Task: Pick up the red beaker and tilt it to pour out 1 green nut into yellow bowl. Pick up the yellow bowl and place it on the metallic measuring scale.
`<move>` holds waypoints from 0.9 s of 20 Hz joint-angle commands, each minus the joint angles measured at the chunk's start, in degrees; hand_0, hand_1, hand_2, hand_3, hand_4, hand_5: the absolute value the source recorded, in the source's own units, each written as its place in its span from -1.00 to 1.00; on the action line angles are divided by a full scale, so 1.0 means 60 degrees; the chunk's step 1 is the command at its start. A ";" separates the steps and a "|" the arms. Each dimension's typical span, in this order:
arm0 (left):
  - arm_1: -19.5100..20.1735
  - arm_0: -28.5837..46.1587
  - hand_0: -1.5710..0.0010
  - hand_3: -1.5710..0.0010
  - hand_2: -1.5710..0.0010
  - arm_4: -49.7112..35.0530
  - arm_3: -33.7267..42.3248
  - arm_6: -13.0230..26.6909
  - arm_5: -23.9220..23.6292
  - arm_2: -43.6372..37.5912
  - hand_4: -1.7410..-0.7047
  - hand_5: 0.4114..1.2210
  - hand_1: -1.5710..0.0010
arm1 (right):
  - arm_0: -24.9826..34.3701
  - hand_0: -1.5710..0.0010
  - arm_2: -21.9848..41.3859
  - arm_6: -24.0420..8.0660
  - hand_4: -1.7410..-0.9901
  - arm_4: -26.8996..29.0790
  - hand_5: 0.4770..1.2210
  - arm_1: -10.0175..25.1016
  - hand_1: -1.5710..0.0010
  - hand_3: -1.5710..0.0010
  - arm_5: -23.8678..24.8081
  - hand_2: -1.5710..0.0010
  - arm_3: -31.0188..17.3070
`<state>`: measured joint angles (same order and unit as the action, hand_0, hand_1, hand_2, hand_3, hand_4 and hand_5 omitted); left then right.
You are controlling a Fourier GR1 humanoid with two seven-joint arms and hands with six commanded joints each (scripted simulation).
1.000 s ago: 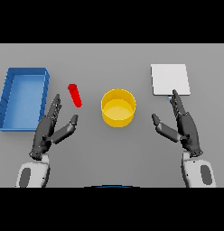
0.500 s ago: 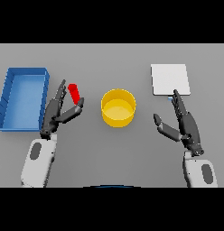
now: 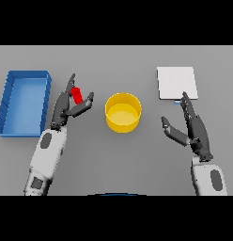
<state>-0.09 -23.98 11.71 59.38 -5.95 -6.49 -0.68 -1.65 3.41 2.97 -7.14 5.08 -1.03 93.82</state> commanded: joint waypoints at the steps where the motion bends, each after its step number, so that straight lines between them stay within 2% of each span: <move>1: -0.0031 -0.0132 1.00 1.00 1.00 -0.0067 -0.0157 -0.0115 0.0032 -0.0059 -0.09 -0.35 1.00 | 0.0085 1.00 -0.0044 -0.0065 0.17 0.0076 -0.55 0.0011 1.00 1.00 -0.0022 1.00 0.0003; 4: -0.0060 -0.0379 1.00 1.00 1.00 -0.0203 -0.0653 -0.0525 0.0002 -0.0278 -0.21 -0.26 1.00 | 0.0003 1.00 -0.0063 0.0020 0.17 0.0086 -0.55 0.0007 1.00 1.00 -0.0027 1.00 -0.0056; 5: -0.0092 -0.0392 1.00 0.96 0.94 -0.0255 -0.0699 -0.0635 -0.0031 -0.0336 -0.24 -0.22 0.99 | 0.0024 1.00 -0.0090 0.0117 0.17 0.0081 -0.54 -0.0002 1.00 1.00 -0.0012 1.00 -0.0172; 7: -0.0219 -0.0605 0.57 0.69 0.59 -0.0344 -0.1043 -0.0741 -0.0146 -0.0482 -0.31 -0.13 0.61 | -0.0006 1.00 -0.0005 -0.0060 0.19 0.0028 -0.55 -0.0020 1.00 1.00 0.0013 1.00 0.0075; 8: -0.0330 -0.0635 0.25 0.47 0.30 -0.0476 -0.1109 -0.0881 -0.0248 -0.0620 -0.37 -0.07 0.29 | 0.0104 1.00 -0.0021 -0.0229 0.20 0.0057 -0.55 -0.0032 1.00 1.00 0.0012 1.00 0.0014; 10: -0.0430 -0.0788 -0.20 -0.06 -0.17 -0.0608 -0.1279 -0.1022 -0.0310 -0.0761 -0.39 0.31 -0.17 | 0.0022 1.00 -0.0008 -0.0239 0.20 0.0037 -0.55 -0.0044 1.00 1.00 0.0039 1.00 0.0087; 11: -0.0494 -0.0877 -0.36 -0.25 -0.34 -0.0586 -0.1385 -0.1107 -0.0409 -0.0778 -0.50 0.45 -0.34 | -0.0106 1.00 -0.0037 0.0005 0.20 0.0048 -0.54 0.0013 1.00 1.00 -0.0011 1.00 0.0051; 12: -0.0444 -0.0949 -0.49 -0.38 -0.47 -0.0533 -0.1441 -0.1093 -0.0504 -0.0786 -0.59 0.56 -0.47 | -0.0086 1.00 -0.0010 -0.0108 0.20 0.0025 -0.54 -0.0019 1.00 1.00 0.0007 1.00 0.0042; 15: -0.0355 -0.0921 -0.74 -0.50 -0.73 -0.0552 -0.1466 -0.1387 -0.0506 -0.0604 -0.77 0.77 -0.73 | -0.0003 1.00 -0.0041 -0.0141 0.20 -0.0013 -0.54 -0.0010 1.00 1.00 0.0050 1.00 -0.0071; 16: -0.0379 -0.0952 -0.79 -0.60 -0.78 -0.0529 -0.1511 -0.1370 -0.0528 -0.0524 -0.70 0.82 -0.78 | -0.0036 1.00 -0.0016 -0.0077 0.20 -0.0037 -0.54 -0.0070 1.00 1.00 0.0110 1.00 -0.0004; 17: -0.0354 -0.1020 -0.83 -0.68 -0.83 -0.0435 -0.1486 -0.1076 -0.0575 -0.0408 -0.65 0.86 -0.83 | 0.0003 1.00 0.0017 -0.0076 0.21 -0.0091 -0.54 -0.0077 1.00 1.00 0.0126 1.00 -0.0005; 18: -0.0349 -0.0981 -0.87 -0.74 -0.86 -0.0446 -0.1367 -0.1160 -0.0543 -0.0337 -0.62 0.88 -0.86 | 0.0030 1.00 0.0004 -0.0028 0.21 -0.0058 -0.54 -0.0056 1.00 1.00 0.0096 1.00 0.0013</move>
<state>-2.19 -29.87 8.93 51.19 -13.09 -9.67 -2.70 -1.47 3.43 2.83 -7.49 4.75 -0.45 93.91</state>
